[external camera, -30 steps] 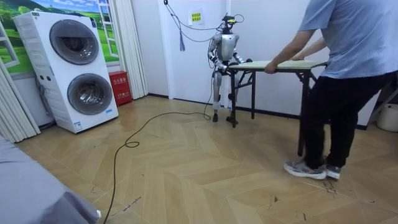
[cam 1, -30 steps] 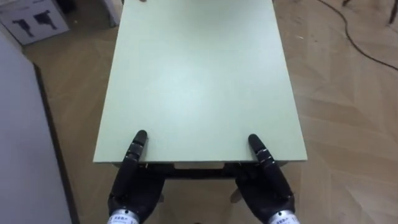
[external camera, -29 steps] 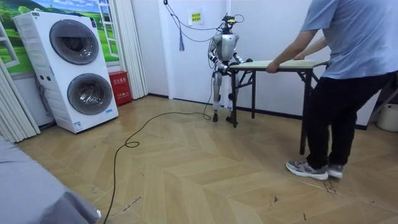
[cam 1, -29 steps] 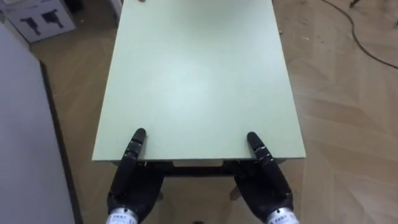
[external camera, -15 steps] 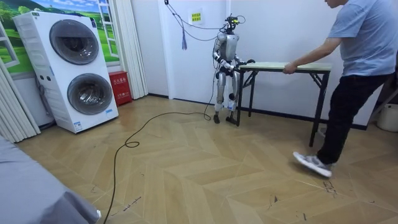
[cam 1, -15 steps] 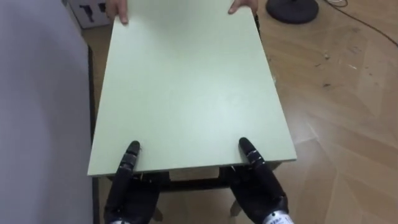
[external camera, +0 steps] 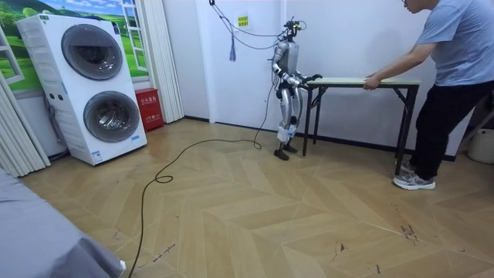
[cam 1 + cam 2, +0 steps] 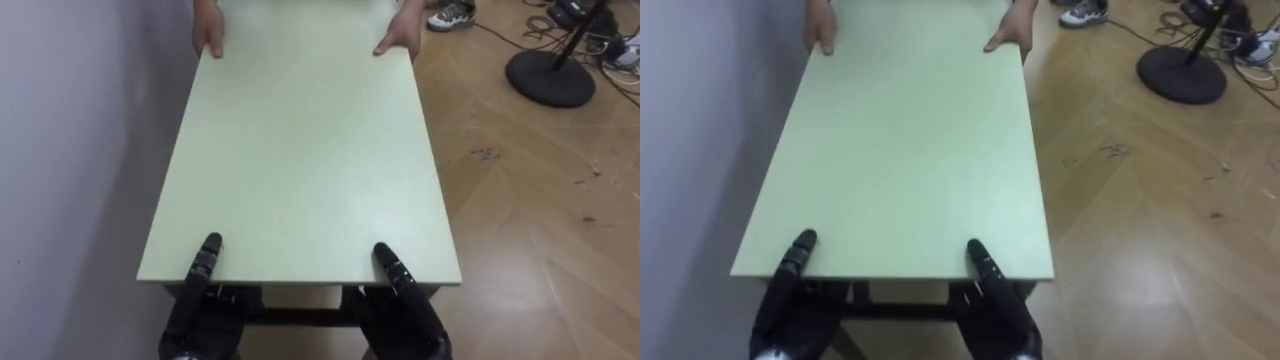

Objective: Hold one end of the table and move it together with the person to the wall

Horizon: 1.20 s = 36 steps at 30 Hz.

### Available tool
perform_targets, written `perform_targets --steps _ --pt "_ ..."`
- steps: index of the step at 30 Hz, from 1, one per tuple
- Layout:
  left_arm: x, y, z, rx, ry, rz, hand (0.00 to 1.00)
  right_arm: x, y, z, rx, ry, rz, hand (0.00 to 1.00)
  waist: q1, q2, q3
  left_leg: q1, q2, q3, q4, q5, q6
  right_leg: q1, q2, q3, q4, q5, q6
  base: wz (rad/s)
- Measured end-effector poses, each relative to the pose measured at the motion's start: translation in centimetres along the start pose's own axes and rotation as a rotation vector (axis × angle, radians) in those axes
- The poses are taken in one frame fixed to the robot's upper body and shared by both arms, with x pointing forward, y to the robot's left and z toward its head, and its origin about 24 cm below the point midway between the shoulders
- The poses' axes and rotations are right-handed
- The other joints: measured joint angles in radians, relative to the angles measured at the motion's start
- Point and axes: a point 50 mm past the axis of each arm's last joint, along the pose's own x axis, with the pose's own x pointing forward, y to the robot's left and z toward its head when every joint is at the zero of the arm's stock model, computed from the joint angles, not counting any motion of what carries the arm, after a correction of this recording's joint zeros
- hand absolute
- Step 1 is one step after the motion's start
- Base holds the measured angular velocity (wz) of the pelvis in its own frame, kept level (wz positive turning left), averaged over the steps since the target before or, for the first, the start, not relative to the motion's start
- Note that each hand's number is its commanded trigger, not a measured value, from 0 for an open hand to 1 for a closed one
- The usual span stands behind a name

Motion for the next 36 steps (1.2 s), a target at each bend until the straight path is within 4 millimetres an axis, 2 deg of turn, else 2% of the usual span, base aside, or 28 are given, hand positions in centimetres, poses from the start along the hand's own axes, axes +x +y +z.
perform_targets --steps 1,2,3,4,5,6,7,8,10,12,15,17,18,19,20,24,27,31,32,34,35,36 --pt "0.0 0.0 0.0 0.007 -0.001 0.004 1.00 0.0 0.0 0.0 0.002 0.005 -0.002 1.00 -0.002 0.000 0.0001 0.019 -0.001 0.012 -0.040 0.022 -0.055 0.031 0.031 0.013 -0.059 0.028 -0.030 0.25" --pt "0.1 -0.2 0.2 0.016 -0.006 -0.002 1.00 0.0 0.1 -0.2 0.015 0.006 0.003 1.00 -0.003 -0.045 0.0163 -0.021 -0.005 0.059 0.025 0.024 -0.121 0.055 0.008 0.036 -0.079 0.101 -0.048 0.35" --pt "0.2 -0.5 0.3 0.020 -0.009 -0.016 1.00 0.1 0.2 -0.2 0.020 0.005 0.013 1.00 -0.005 -0.049 0.0170 -0.063 0.019 0.080 0.094 -0.010 -0.067 0.053 -0.011 0.055 -0.069 0.082 -0.009 0.62" --pt "0.3 -1.0 0.2 0.021 -0.011 -0.037 1.00 0.1 0.3 0.2 0.020 -0.007 0.022 1.00 -0.031 -0.033 0.0119 -0.138 0.125 0.086 0.195 -0.094 -0.036 0.036 0.006 0.102 -0.041 0.034 0.026 0.71" --pt "0.6 -1.2 0.2 0.049 -0.007 -0.034 1.00 0.1 0.2 0.6 0.006 -0.016 0.008 1.00 -0.046 -0.024 0.0113 -0.160 0.136 0.115 0.233 -0.116 -0.026 0.021 0.000 0.086 -0.001 -0.009 0.055 0.68" --pt "0.6 -1.2 0.1 0.062 -0.002 -0.028 1.00 0.0 0.1 0.6 0.004 -0.011 -0.004 1.00 -0.046 -0.031 0.0109 -0.148 0.128 0.120 0.218 -0.114 -0.021 0.022 -0.013 0.064 0.000 -0.016 0.064 0.21" --pt "0.5 -1.1 -0.1 0.074 0.009 -0.024 1.00 -0.2 -0.2 0.5 0.008 -0.005 -0.017 1.00 -0.024 -0.032 0.0105 -0.115 0.125 0.147 0.170 -0.100 0.003 0.031 -0.028 0.044 -0.008 -0.018 0.066 -0.27" --pt "0.4 -0.9 -0.1 0.073 0.010 -0.017 1.00 -0.3 -0.3 0.4 0.012 -0.005 -0.022 1.00 -0.004 -0.027 0.0129 -0.076 0.124 0.165 0.122 -0.088 0.021 0.047 -0.032 0.028 -0.025 -0.018 0.067 -0.40" --pt "0.1 -0.5 -0.1 0.067 0.004 0.000 1.00 -0.3 -0.4 0.1 0.011 0.008 -0.025 1.00 0.001 -0.026 0.0132 -0.031 0.121 0.171 0.072 -0.080 0.029 0.083 -0.026 0.019 -0.066 -0.012 0.062 -0.22" --pt "-0.1 -0.3 -0.1 0.065 0.012 0.010 1.00 -0.5 -0.6 0.0 0.013 0.010 -0.035 1.00 0.003 -0.026 0.0134 -0.009 0.119 0.170 0.052 -0.080 0.029 0.105 -0.024 0.017 -0.085 0.000 0.052 0.02" --pt "-0.2 -0.1 0.0 0.070 0.024 0.016 1.00 -0.7 -0.7 0.0 0.005 0.014 -0.042 1.00 0.003 -0.024 0.0145 -0.005 0.117 0.170 0.042 -0.082 0.025 0.107 -0.020 0.021 -0.096 0.035 0.051 0.04" --pt "-0.4 0.2 -0.2 0.060 0.029 0.027 1.00 -0.7 -0.8 0.1 -0.007 0.018 -0.045 1.00 -0.002 -0.025 0.0148 0.002 0.108 0.170 0.041 -0.086 0.009 0.104 -0.019 0.027 -0.098 0.074 0.044 0.04" --pt "-0.4 0.3 -0.2 0.056 0.032 0.033 1.00 -0.7 -0.9 0.2 -0.013 0.019 -0.047 1.00 -0.003 -0.023 0.0154 0.005 0.107 0.170 0.040 -0.086 0.003 0.104 -0.017 0.026 -0.097 0.073 0.043 0.00" --pt "-0.4 0.5 -0.4 0.051 0.035 0.042 1.00 -0.8 -1.0 0.3 -0.027 0.020 -0.052 1.00 -0.003 -0.022 0.0158 0.007 0.107 0.170 0.035 -0.085 -0.022 0.105 -0.018 0.029 -0.096 0.073 0.041 0.00" --pt "-0.5 0.6 -0.4 0.050 0.038 0.046 1.00 -0.8 -1.1 0.3 -0.032 0.021 -0.055 1.00 -0.003 -0.023 0.0159 0.007 0.106 0.169 0.026 -0.079 -0.031 0.104 -0.017 0.031 -0.097 0.074 0.041 0.00" --pt "-0.7 1.1 -0.6 0.049 0.046 0.062 1.00 -0.9 -1.2 0.5 -0.050 0.032 -0.063 1.00 -0.002 -0.022 0.0158 0.012 0.106 0.170 0.008 -0.061 -0.044 0.099 -0.014 0.030 -0.098 0.064 0.032 0.00" --pt "-0.7 1.5 -0.7 0.045 0.042 0.065 1.00 -1.0 -1.3 0.5 -0.058 0.036 -0.068 1.00 -0.001 -0.021 0.0157 0.019 0.106 0.170 -0.001 -0.051 -0.034 0.101 -0.010 0.031 -0.095 0.050 0.028 0.00" --pt "-0.7 1.7 -1.0 0.043 0.042 0.068 1.00 -1.0 -1.4 0.6 -0.078 0.033 -0.072 1.00 -0.002 -0.012 0.0162 0.037 0.106 0.170 -0.037 -0.027 0.008 0.103 0.002 0.030 -0.093 0.048 0.027 -0.01" --pt "-0.7 1.9 -1.1 0.047 0.044 0.065 0.98 -0.9 -1.5 0.6 -0.079 0.031 -0.074 1.00 -0.002 -0.011 0.0158 0.043 0.106 0.170 -0.048 -0.020 0.020 0.104 0.004 0.030 -0.092 0.048 0.027 0.00" --pt "-0.6 2.0 -1.2 0.042 0.040 0.066 0.73 -0.8 -1.6 0.6 -0.080 0.032 -0.076 1.00 -0.005 -0.010 0.0149 0.050 0.105 0.169 -0.059 -0.015 0.029 0.108 0.005 0.029 -0.092 0.046 0.024 0.00" --pt "-0.6 2.1 -1.3 0.042 0.037 0.067 0.67 -0.8 -1.6 0.6 -0.080 0.032 -0.078 1.00 -0.005 -0.009 0.0147 0.054 0.104 0.169 -0.062 -0.014 0.031 0.111 0.004 0.029 -0.092 0.043 0.020 0.00" --pt "-0.6 2.2 -1.3 0.043 0.037 0.069 0.50 -0.8 -1.6 0.6 -0.080 0.032 -0.078 0.99 -0.005 -0.009 0.0146 0.055 0.104 0.169 -0.062 -0.014 0.031 0.112 0.004 0.028 -0.091 0.041 0.020 0.00"
